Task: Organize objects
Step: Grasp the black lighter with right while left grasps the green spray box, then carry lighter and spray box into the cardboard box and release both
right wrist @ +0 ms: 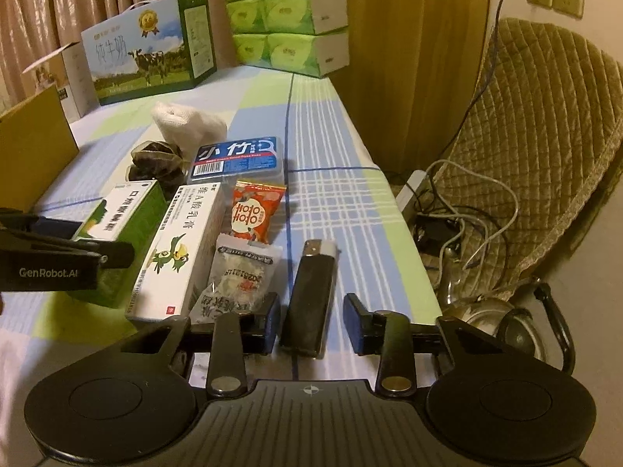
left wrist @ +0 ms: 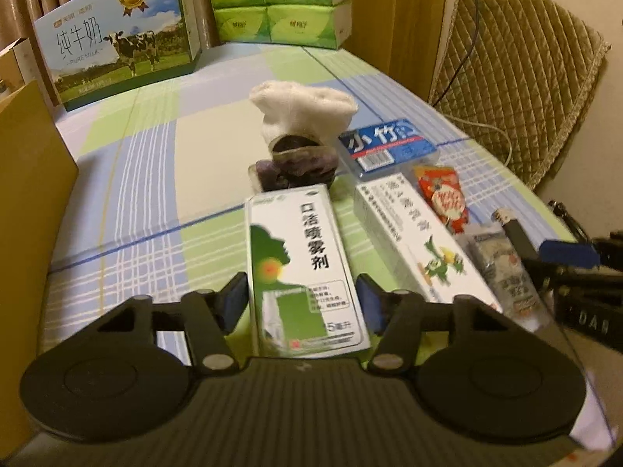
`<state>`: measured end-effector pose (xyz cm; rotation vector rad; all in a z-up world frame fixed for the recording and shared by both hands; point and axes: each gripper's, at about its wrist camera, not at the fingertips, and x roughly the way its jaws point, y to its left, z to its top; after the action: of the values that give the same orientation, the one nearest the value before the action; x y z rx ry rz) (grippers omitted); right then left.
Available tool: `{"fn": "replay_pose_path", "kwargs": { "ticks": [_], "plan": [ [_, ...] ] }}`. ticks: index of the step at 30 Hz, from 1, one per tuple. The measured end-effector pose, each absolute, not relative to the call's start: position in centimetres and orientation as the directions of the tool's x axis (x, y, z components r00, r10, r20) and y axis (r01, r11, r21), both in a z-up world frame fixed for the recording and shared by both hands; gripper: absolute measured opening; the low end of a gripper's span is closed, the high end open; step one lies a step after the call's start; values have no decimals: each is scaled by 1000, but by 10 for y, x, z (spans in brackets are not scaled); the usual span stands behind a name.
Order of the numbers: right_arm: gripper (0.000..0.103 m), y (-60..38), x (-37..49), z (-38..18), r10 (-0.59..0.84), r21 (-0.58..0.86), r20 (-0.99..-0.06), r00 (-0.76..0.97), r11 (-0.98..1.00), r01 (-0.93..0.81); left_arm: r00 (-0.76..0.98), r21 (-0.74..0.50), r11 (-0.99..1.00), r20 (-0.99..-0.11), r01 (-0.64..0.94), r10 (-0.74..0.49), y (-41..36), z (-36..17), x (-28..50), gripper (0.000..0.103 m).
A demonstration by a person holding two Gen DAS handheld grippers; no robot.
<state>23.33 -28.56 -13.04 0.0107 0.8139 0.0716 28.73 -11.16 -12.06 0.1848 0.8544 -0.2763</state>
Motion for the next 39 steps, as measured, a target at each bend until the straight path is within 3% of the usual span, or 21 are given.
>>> {"fn": "replay_pose_path", "kwargs": {
  "ticks": [14,28,39],
  "plan": [
    [19,-278,178,-127,64,20,-746,663,997,-73,611,57,947,-776,315,-157,-69,-113,209,52],
    [19,-274,181,-130,45,-15,-724,688,997,-81,624,81,938,-765,338,-158,-77,-115,231,56],
    [19,-270,181,-125,32,-18,-719,694,998,-65,623,105,928,-767,359,-154,-78,-112,228,51]
  ]
}}
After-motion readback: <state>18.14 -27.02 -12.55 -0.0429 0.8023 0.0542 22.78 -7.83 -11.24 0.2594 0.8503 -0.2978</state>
